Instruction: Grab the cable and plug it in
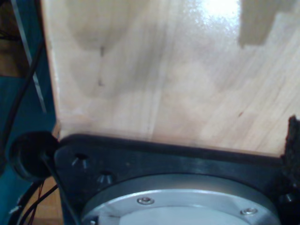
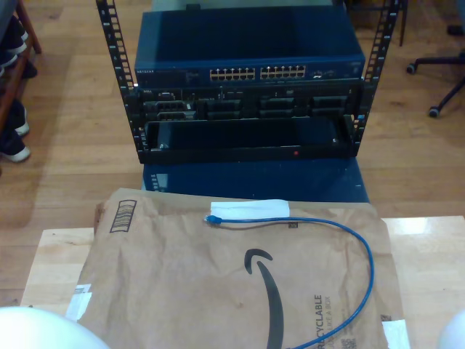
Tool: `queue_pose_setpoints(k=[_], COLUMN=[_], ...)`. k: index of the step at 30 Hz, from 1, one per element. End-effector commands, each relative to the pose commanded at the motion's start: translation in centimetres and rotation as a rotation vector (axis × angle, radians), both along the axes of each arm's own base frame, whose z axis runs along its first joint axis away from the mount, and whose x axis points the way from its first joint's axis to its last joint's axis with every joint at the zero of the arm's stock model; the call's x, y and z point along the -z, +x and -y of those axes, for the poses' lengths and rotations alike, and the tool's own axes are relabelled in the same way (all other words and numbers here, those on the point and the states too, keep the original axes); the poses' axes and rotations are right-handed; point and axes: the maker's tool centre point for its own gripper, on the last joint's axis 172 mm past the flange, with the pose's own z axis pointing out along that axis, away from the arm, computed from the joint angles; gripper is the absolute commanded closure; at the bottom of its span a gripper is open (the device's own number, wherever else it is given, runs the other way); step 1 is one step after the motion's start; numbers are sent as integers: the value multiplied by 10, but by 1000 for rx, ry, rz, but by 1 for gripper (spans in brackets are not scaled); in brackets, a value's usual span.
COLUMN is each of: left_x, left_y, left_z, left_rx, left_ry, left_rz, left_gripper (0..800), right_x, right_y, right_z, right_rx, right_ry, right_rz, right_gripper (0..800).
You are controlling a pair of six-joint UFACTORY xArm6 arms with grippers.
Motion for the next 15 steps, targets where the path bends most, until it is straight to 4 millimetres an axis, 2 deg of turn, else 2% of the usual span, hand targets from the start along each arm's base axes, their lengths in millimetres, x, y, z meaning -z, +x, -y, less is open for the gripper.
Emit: queue_pose_setpoints(k=[8,15], left_x=[1,-1], left_y=[0,-1], left_z=[2,-1], left_rx=[4,7], left_ry=[-3,1], left_rz=[-2,-7], left_gripper=[1,1], right_x=[-4,-21], right_y=[1,3], right_z=[5,18], right_rx=[4,6], right_ry=[-11,-49], right_rz=[1,6], right_gripper=[6,6])
